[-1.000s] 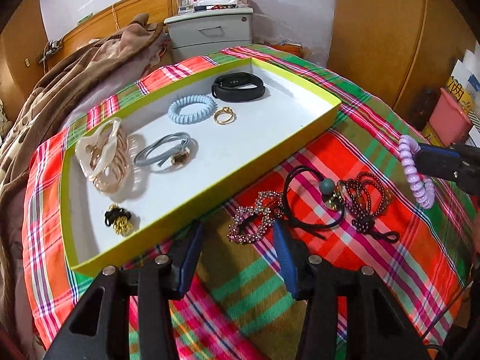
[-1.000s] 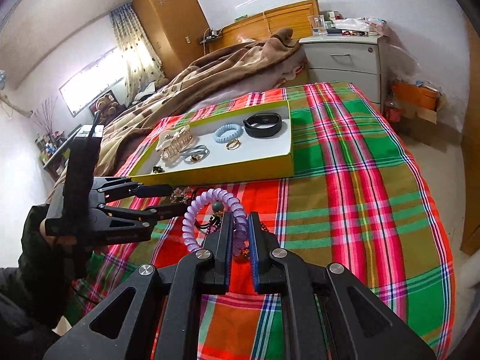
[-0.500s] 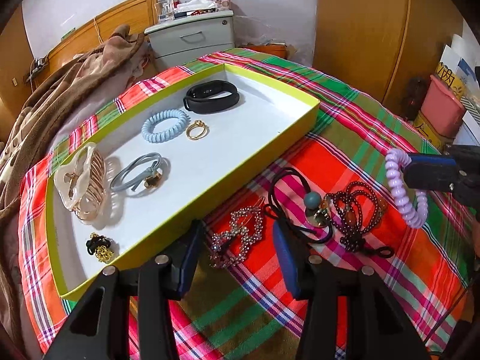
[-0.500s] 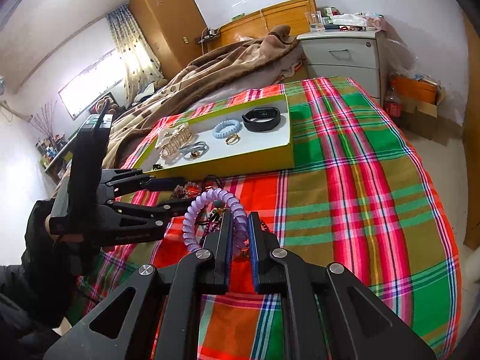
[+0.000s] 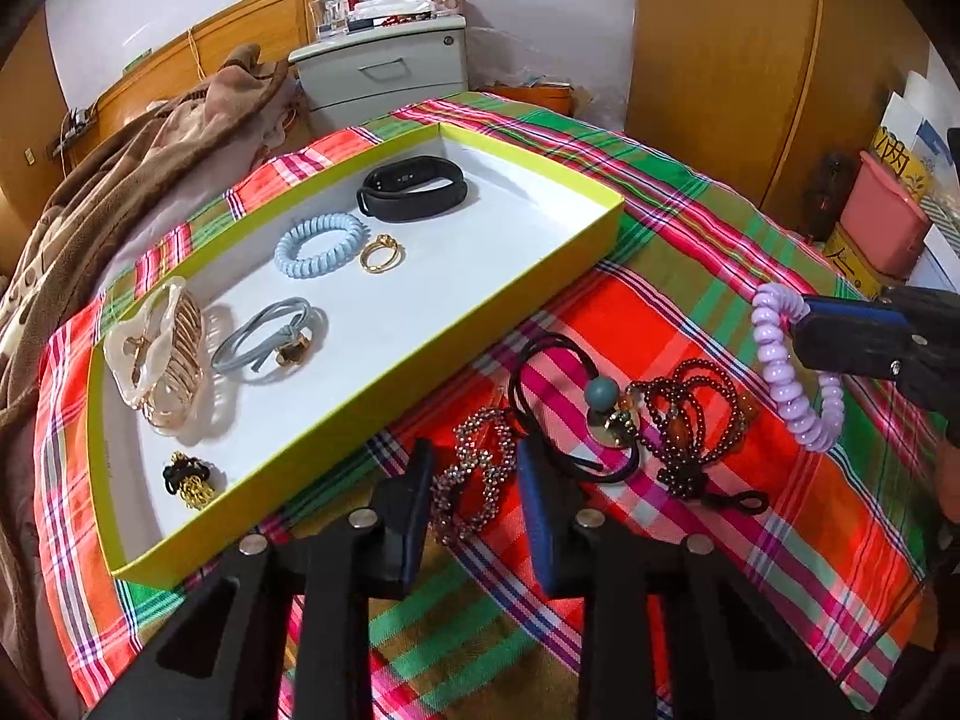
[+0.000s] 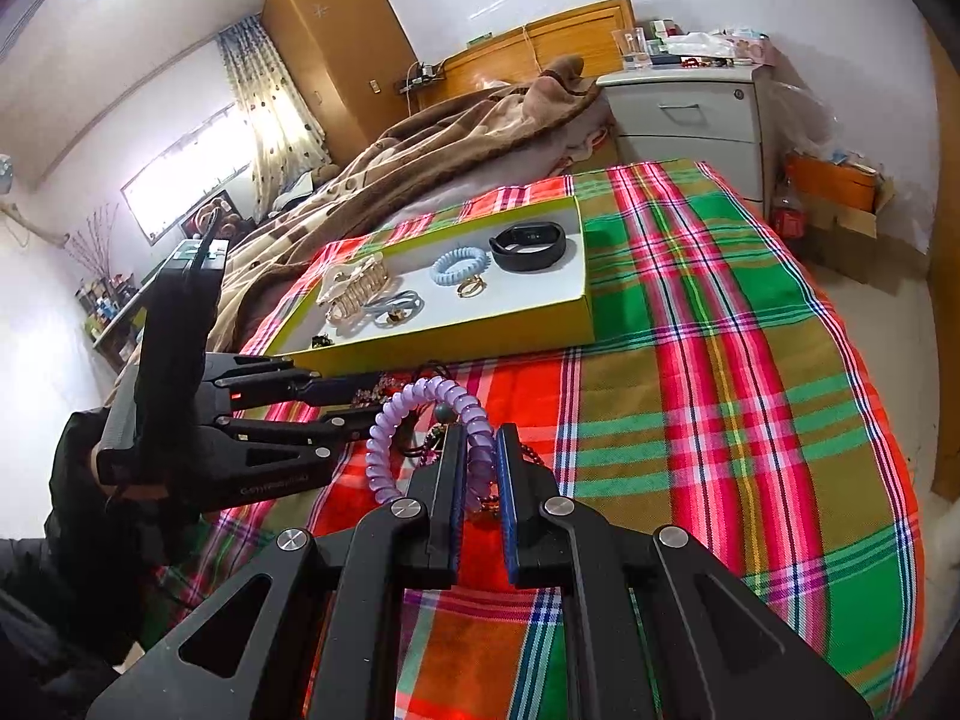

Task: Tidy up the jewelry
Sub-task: 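Grasp the rhinestone hair clip with the left tool while the right tool holds the lavender coil, then carry the rhinestone clip and lavender coil over the box with both tools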

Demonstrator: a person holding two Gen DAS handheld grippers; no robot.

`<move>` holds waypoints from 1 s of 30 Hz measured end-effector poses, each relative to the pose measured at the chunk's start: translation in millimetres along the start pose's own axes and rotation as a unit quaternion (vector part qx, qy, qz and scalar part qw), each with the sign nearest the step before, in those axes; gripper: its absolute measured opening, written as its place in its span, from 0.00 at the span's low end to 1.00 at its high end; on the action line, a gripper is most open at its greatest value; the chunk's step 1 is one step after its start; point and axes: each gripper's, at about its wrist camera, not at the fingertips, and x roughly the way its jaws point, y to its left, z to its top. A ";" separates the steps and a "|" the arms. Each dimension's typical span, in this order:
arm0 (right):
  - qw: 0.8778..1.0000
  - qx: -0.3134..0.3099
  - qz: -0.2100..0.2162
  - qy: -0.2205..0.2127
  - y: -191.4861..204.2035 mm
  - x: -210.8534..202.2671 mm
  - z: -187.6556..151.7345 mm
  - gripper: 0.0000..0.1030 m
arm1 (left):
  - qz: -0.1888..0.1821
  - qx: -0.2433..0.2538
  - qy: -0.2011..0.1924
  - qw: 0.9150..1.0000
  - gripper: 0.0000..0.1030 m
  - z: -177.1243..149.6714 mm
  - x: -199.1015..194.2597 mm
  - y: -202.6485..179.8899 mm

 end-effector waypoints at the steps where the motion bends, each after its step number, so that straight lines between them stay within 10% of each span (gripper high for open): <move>1: 1.000 0.000 0.000 -0.001 0.1 -0.6 0.0 0.10 | 0.001 -0.003 -0.001 1.000 0.15 -0.6 -0.6 0.6; 30: 1.000 -0.016 -0.002 -0.013 22.4 -4.6 7.3 0.10 | -0.003 -0.094 -0.038 0.995 0.11 -28.2 -42.7 32.7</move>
